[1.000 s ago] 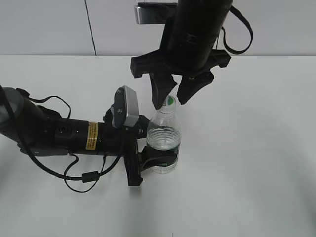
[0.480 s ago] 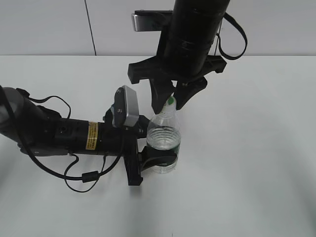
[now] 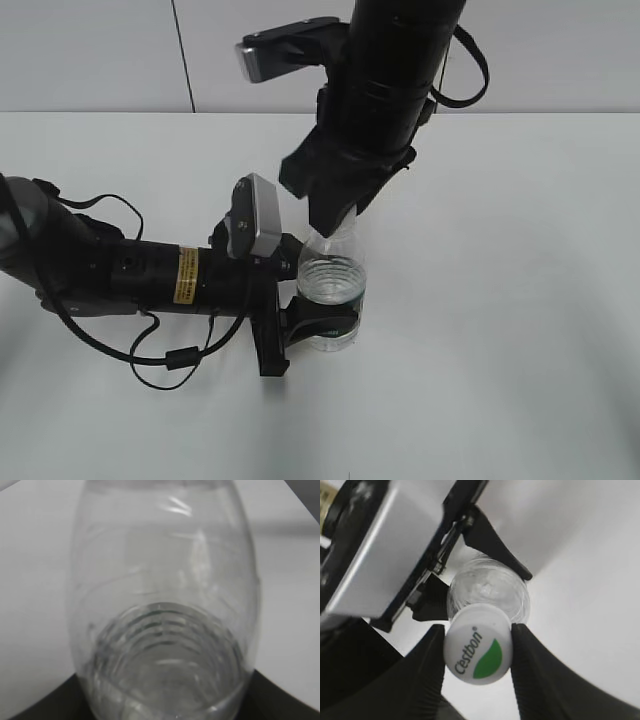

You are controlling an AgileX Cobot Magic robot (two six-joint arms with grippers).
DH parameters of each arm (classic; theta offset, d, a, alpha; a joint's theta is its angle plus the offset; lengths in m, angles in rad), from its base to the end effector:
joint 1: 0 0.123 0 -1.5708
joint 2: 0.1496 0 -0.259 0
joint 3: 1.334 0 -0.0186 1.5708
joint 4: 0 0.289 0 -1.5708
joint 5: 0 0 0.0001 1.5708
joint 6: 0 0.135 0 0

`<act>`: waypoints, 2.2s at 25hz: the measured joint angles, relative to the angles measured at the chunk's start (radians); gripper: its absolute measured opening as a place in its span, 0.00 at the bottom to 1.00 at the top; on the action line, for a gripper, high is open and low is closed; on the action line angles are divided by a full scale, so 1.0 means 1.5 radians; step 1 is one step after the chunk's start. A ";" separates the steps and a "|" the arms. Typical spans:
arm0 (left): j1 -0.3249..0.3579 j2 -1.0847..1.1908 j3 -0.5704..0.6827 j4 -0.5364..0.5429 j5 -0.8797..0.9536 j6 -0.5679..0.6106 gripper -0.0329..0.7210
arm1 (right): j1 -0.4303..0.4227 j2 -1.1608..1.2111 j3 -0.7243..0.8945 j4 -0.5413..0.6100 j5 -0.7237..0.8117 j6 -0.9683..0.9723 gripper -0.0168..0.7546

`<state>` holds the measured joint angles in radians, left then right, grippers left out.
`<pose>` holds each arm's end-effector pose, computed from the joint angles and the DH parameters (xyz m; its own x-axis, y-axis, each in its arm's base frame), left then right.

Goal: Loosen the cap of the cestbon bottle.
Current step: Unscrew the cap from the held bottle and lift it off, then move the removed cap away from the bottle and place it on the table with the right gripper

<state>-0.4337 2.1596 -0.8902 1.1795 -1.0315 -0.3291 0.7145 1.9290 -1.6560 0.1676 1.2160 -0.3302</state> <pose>0.2891 -0.2519 0.0066 0.0096 0.3548 -0.9349 0.9930 0.1070 0.0508 0.3158 0.3019 0.1829 -0.5378 -0.8171 -0.2077 -0.8427 0.5287 0.1021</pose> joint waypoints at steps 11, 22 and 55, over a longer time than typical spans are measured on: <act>-0.001 0.000 0.000 -0.002 0.001 -0.001 0.54 | 0.003 -0.003 -0.001 -0.039 -0.001 -0.670 0.42; -0.001 0.000 0.000 -0.014 0.003 -0.004 0.54 | 0.003 -0.006 -0.037 -0.057 0.009 -0.753 0.41; -0.001 0.000 0.000 -0.009 0.003 -0.003 0.54 | -0.007 -0.102 -0.047 -0.106 0.006 0.370 0.41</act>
<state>-0.4347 2.1596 -0.8904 1.1653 -1.0274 -0.3333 0.7047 1.7764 -1.7261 0.0089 1.2247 0.2255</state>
